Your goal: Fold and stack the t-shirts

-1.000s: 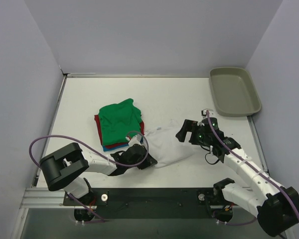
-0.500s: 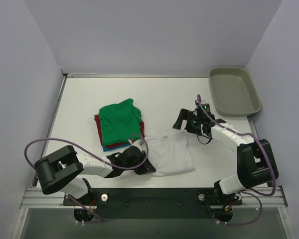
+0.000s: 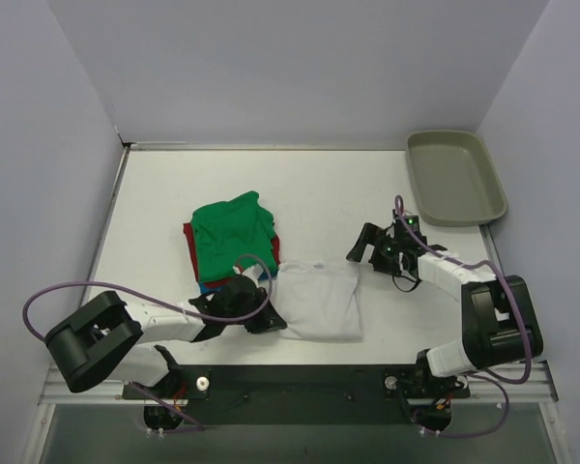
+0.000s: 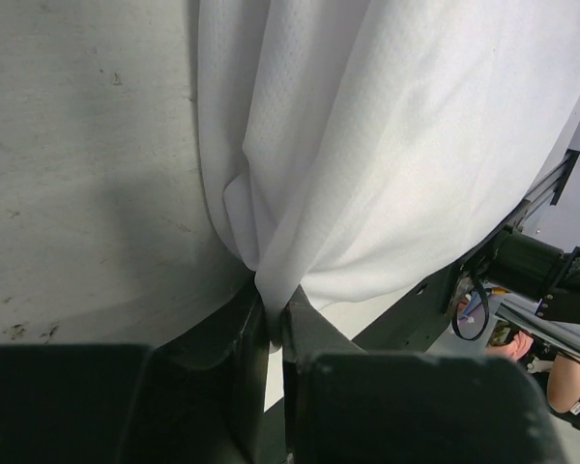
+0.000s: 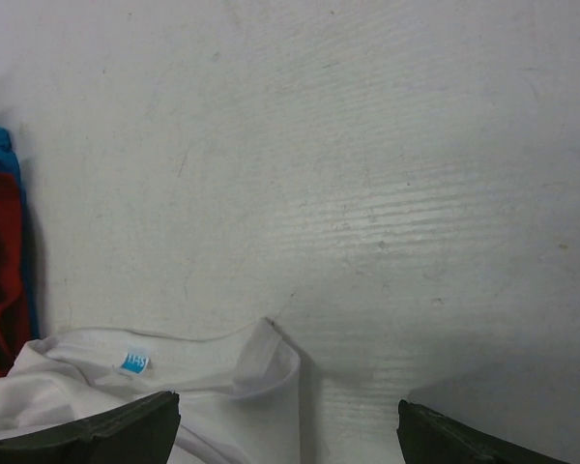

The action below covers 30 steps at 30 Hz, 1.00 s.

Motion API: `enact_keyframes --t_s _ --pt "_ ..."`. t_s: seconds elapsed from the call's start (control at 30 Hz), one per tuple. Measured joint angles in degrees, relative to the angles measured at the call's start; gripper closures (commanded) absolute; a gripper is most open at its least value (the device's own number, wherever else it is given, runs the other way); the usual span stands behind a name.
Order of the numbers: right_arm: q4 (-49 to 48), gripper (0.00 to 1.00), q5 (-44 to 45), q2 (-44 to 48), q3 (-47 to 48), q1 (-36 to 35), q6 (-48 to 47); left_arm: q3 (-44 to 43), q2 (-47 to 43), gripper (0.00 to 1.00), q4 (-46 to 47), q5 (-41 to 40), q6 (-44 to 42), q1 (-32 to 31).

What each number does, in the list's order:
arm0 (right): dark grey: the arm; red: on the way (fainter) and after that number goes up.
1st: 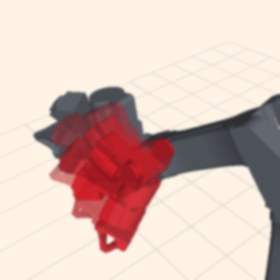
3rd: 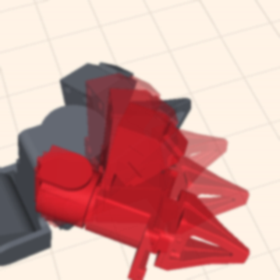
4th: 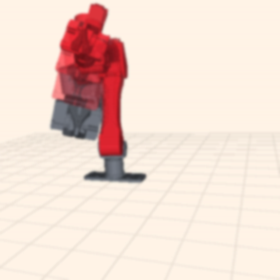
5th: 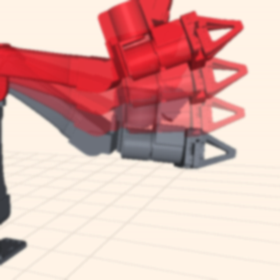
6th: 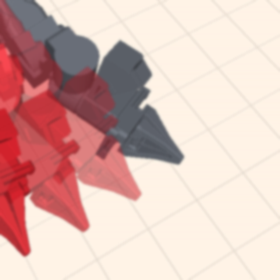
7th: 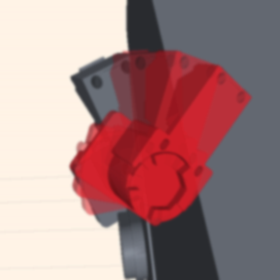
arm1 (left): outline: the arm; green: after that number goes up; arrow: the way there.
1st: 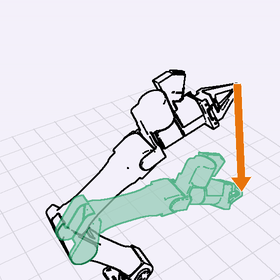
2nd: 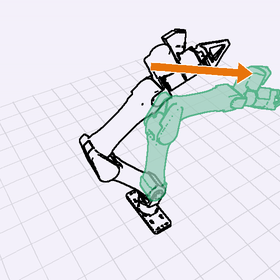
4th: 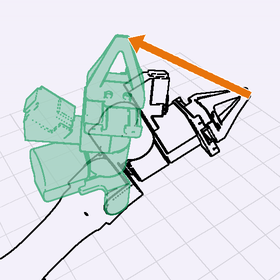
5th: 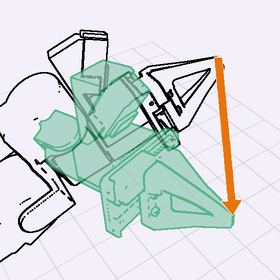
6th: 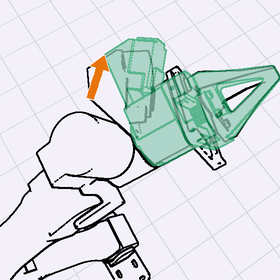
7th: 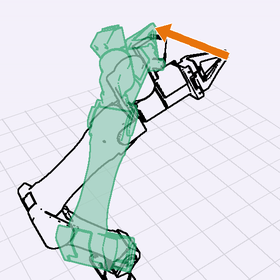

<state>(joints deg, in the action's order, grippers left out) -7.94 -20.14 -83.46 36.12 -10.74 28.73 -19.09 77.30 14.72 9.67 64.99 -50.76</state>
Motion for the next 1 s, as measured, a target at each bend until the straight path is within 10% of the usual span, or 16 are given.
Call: enact_keyframes --t_s 0.43,1.0 --pt "-15.52 0.08 -5.75 3.67 -9.84 -0.11 5.79 0.0 4.11 0.83 5.66 4.37 -0.76 1.44" --pt "-19.85 0.45 -4.79 4.74 -13.92 -6.97 10.51 1.57 -0.79 0.82 0.74 4.26 -0.83 3.78"
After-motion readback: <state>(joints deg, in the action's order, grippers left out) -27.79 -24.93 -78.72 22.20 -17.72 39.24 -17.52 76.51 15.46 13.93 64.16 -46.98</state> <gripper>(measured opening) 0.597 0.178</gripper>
